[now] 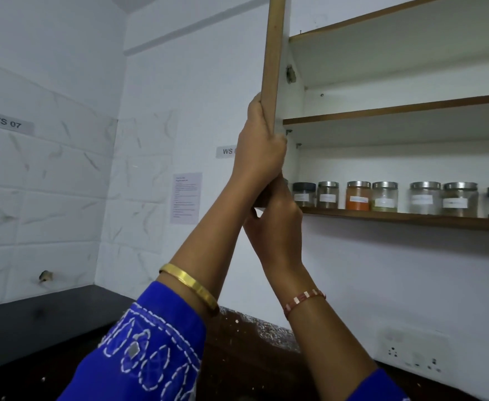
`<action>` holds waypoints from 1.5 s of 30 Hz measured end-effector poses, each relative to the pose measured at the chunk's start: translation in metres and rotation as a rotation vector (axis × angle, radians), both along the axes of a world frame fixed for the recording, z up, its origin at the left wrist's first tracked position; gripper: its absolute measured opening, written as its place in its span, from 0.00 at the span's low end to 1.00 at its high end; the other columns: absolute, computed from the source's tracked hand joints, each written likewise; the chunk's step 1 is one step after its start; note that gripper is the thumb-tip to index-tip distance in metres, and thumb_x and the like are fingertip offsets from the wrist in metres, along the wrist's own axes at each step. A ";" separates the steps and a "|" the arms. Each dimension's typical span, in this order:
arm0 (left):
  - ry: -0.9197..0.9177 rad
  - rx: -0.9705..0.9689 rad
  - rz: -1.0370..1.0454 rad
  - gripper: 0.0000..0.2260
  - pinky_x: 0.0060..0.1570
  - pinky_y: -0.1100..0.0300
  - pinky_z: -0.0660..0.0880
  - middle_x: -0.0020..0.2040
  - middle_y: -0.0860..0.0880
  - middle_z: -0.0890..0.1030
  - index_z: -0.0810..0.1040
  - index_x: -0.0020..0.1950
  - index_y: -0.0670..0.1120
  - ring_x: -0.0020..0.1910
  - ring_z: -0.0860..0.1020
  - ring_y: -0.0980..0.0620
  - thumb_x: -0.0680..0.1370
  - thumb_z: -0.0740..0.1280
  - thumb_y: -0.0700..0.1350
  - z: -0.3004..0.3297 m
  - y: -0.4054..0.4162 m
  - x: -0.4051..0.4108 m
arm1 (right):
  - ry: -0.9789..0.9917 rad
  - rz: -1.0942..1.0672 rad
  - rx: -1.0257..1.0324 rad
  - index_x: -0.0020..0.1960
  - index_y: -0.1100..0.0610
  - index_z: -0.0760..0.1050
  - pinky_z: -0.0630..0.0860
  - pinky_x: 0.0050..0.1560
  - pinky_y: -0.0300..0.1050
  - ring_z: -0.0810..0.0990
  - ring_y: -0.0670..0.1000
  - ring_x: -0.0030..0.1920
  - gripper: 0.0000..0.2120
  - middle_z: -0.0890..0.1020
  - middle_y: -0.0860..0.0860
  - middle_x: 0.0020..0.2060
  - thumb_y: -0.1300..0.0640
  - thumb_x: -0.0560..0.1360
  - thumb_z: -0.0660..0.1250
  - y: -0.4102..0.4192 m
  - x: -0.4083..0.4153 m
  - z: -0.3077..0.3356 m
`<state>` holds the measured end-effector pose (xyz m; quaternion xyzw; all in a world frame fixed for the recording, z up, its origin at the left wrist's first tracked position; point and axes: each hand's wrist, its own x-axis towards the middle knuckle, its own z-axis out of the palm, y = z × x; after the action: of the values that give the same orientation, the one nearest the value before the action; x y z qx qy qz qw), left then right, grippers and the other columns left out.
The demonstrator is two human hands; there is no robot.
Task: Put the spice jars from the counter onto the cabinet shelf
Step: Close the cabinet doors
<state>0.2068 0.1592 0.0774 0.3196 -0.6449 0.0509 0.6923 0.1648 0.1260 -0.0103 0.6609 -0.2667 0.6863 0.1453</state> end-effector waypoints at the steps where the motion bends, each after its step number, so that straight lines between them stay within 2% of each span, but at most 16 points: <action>1: -0.013 0.000 0.009 0.27 0.38 0.65 0.74 0.55 0.48 0.72 0.55 0.74 0.45 0.40 0.73 0.55 0.77 0.58 0.33 -0.001 0.000 -0.013 | -0.014 0.024 0.014 0.64 0.64 0.71 0.80 0.48 0.42 0.83 0.50 0.45 0.22 0.83 0.56 0.50 0.61 0.72 0.69 0.001 -0.012 -0.001; 4: -0.052 -0.011 0.036 0.29 0.44 0.65 0.74 0.67 0.43 0.69 0.52 0.75 0.44 0.54 0.75 0.47 0.76 0.58 0.32 -0.001 -0.003 -0.053 | -0.079 0.070 0.036 0.58 0.63 0.75 0.73 0.41 0.27 0.78 0.43 0.38 0.16 0.84 0.52 0.42 0.63 0.71 0.70 0.005 -0.049 -0.003; 6: -0.093 -0.015 0.043 0.31 0.59 0.57 0.74 0.71 0.42 0.65 0.50 0.75 0.42 0.64 0.71 0.43 0.75 0.59 0.32 -0.001 -0.008 -0.079 | -0.122 0.064 0.050 0.54 0.63 0.76 0.70 0.37 0.24 0.75 0.41 0.36 0.12 0.82 0.49 0.39 0.64 0.71 0.70 0.005 -0.073 -0.005; 8: -0.144 0.009 0.047 0.33 0.69 0.50 0.66 0.75 0.40 0.59 0.47 0.76 0.40 0.72 0.63 0.41 0.75 0.60 0.33 0.000 -0.014 -0.102 | -0.157 0.067 0.087 0.52 0.63 0.76 0.70 0.37 0.27 0.74 0.42 0.37 0.09 0.80 0.49 0.38 0.64 0.72 0.69 0.004 -0.096 -0.005; 11: -0.222 0.049 0.043 0.35 0.74 0.49 0.58 0.78 0.42 0.49 0.43 0.76 0.40 0.76 0.53 0.44 0.76 0.61 0.36 -0.004 -0.023 -0.132 | -0.225 0.113 0.157 0.48 0.64 0.76 0.70 0.37 0.34 0.76 0.48 0.37 0.05 0.80 0.54 0.36 0.65 0.73 0.67 -0.002 -0.130 -0.003; 13: -0.278 0.066 0.020 0.37 0.76 0.51 0.52 0.78 0.43 0.44 0.40 0.76 0.40 0.77 0.47 0.46 0.76 0.62 0.38 -0.009 -0.031 -0.151 | -0.281 0.194 0.226 0.51 0.65 0.76 0.71 0.39 0.32 0.76 0.48 0.41 0.07 0.79 0.53 0.39 0.66 0.73 0.66 -0.009 -0.153 -0.002; 15: -0.328 0.072 0.011 0.37 0.76 0.54 0.47 0.78 0.42 0.42 0.39 0.75 0.39 0.77 0.43 0.47 0.76 0.62 0.40 -0.013 -0.041 -0.170 | -0.333 0.272 0.273 0.54 0.65 0.76 0.73 0.46 0.38 0.76 0.47 0.44 0.09 0.78 0.52 0.42 0.66 0.74 0.65 -0.016 -0.175 -0.001; 17: -0.364 0.074 0.005 0.37 0.76 0.53 0.45 0.77 0.42 0.40 0.38 0.75 0.39 0.77 0.41 0.47 0.77 0.62 0.42 -0.015 -0.052 -0.187 | -0.373 0.261 0.311 0.54 0.65 0.76 0.73 0.49 0.44 0.75 0.49 0.45 0.09 0.78 0.52 0.42 0.64 0.75 0.65 -0.024 -0.195 -0.002; 19: -0.387 0.063 -0.002 0.38 0.76 0.53 0.45 0.77 0.42 0.39 0.38 0.75 0.39 0.77 0.40 0.47 0.77 0.62 0.44 -0.016 -0.064 -0.204 | -0.443 0.300 0.347 0.56 0.63 0.76 0.76 0.54 0.45 0.78 0.50 0.48 0.11 0.81 0.55 0.46 0.65 0.73 0.67 -0.035 -0.211 -0.001; 21: -0.412 0.038 0.000 0.38 0.75 0.53 0.46 0.77 0.43 0.39 0.38 0.75 0.40 0.77 0.40 0.47 0.78 0.62 0.46 -0.018 -0.078 -0.217 | -0.488 0.358 0.371 0.53 0.58 0.78 0.78 0.58 0.52 0.81 0.53 0.52 0.11 0.83 0.56 0.49 0.65 0.71 0.69 -0.048 -0.226 -0.002; 23: -0.442 0.017 -0.016 0.37 0.74 0.54 0.46 0.77 0.43 0.39 0.38 0.75 0.40 0.77 0.40 0.47 0.78 0.62 0.48 -0.018 -0.094 -0.228 | -0.496 0.368 0.396 0.45 0.50 0.77 0.79 0.55 0.60 0.82 0.57 0.50 0.11 0.83 0.53 0.44 0.65 0.70 0.70 -0.062 -0.243 -0.003; 29: -0.559 -0.026 0.003 0.35 0.74 0.53 0.42 0.78 0.44 0.40 0.41 0.76 0.42 0.77 0.41 0.48 0.79 0.58 0.54 -0.022 -0.137 -0.249 | -0.561 0.489 0.504 0.46 0.54 0.75 0.82 0.47 0.43 0.82 0.56 0.47 0.10 0.81 0.53 0.42 0.68 0.73 0.68 -0.086 -0.282 0.001; 35: -0.704 -0.045 0.085 0.32 0.74 0.53 0.42 0.78 0.46 0.40 0.41 0.76 0.43 0.77 0.41 0.49 0.80 0.56 0.48 -0.029 -0.178 -0.253 | -0.686 0.565 0.531 0.57 0.62 0.74 0.82 0.46 0.43 0.82 0.57 0.48 0.12 0.81 0.60 0.49 0.67 0.74 0.67 -0.119 -0.302 0.000; 40: -0.790 -0.032 0.162 0.30 0.74 0.53 0.41 0.78 0.46 0.40 0.40 0.76 0.43 0.77 0.41 0.48 0.80 0.55 0.45 -0.044 -0.208 -0.256 | -0.846 0.664 0.563 0.54 0.64 0.74 0.82 0.41 0.42 0.82 0.52 0.39 0.09 0.82 0.58 0.44 0.67 0.74 0.67 -0.138 -0.311 0.001; 42: -0.803 -0.025 0.176 0.30 0.74 0.53 0.41 0.78 0.45 0.40 0.40 0.76 0.43 0.77 0.40 0.47 0.80 0.54 0.44 -0.050 -0.220 -0.259 | -0.910 0.587 0.555 0.55 0.66 0.73 0.82 0.39 0.43 0.83 0.55 0.41 0.11 0.82 0.61 0.47 0.66 0.73 0.68 -0.149 -0.313 0.004; 45: -0.806 -0.024 0.189 0.30 0.74 0.52 0.40 0.77 0.45 0.39 0.39 0.76 0.43 0.77 0.40 0.47 0.80 0.54 0.43 -0.055 -0.236 -0.266 | -0.847 0.113 0.464 0.59 0.64 0.68 0.83 0.45 0.54 0.81 0.60 0.51 0.22 0.79 0.63 0.56 0.63 0.70 0.73 -0.170 -0.314 0.006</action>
<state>-0.0594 -0.0764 0.0224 0.3240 -0.8315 0.2426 0.3804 -0.1497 -0.0443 -0.0041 0.3520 -0.4121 0.8242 -0.1644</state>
